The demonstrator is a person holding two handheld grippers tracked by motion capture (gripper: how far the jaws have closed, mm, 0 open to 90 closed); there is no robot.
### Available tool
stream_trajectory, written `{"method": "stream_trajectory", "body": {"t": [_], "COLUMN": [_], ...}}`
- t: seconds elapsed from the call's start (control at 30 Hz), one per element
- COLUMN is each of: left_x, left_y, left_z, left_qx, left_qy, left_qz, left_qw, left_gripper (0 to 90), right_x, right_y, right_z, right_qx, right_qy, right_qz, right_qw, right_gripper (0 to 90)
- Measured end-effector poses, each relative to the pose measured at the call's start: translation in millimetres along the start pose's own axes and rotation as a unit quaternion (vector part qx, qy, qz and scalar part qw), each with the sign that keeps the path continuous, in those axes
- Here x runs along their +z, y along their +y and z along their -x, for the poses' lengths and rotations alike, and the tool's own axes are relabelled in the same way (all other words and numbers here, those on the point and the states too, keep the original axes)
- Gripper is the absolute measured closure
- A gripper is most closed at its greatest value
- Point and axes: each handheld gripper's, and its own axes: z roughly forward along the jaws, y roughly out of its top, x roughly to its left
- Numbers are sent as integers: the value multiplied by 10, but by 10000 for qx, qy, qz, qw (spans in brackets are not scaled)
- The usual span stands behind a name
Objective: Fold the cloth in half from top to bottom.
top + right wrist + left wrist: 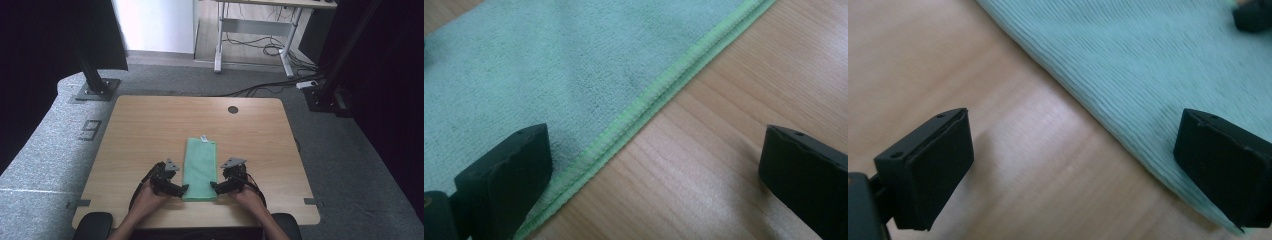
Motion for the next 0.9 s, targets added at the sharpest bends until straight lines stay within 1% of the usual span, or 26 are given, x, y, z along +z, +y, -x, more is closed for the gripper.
{"method": "stream_trajectory", "body": {"t": [0.1,0.17,0.23,0.3,0.33,0.37,0.43,0.5,0.6,0.67,0.77,0.83,0.9], "left_x": [6,42,101,166,186,214,255,275,277,280,279,281,281], "left_y": [112,185,226,229,222,203,171,148,147,141,128,125,124], "left_z": [-100,-167,-217,-250,-251,-250,-241,-240,-222,-229,-227,-224,-223], "left_qx": [-128,-154,-198,-205,-219,-191,-169,-236,-178,-213,-198,-207,-210], "left_qy": [89,142,153,145,129,126,161,143,211,191,194,209,207], "left_qz": [210,313,328,275,253,205,145,173,185,188,229,252,251], "left_qw": [9997,9993,9991,9993,9994,9995,9996,9995,9994,9994,9994,9993,9993], "left_gripper": [28,30,30,30,30,29,27,28,27,27,26,26,27], "right_x": [-11,-16,-20,-27,-32,-35,-39,-40,-40,-40,-42,-46,-49], "right_y": [-12,-16,-18,-25,-31,-35,-41,-41,-37,-34,-27,-14,4], "right_z": [-6,-7,-7,-12,-13,-15,-16,-17,-16,-14,-13,-11,-4], "right_qx": [-5,-20,-28,-27,-30,-26,-33,-33,-36,-42,-52,-87,-56], "right_qy": [4,18,24,31,43,46,47,49,53,66,83,117,169], "right_qz": [-1,-10,-19,-24,-23,-20,-7,-13,-28,-44,-73,-100,-136], "right_qw": [10000,10000,10000,10000,10000,10000,10000,10000,10000,10000,9999,9998,9997], "right_gripper": [7,7,7,7,7,6,6,6,7,8,16,34,41]}}
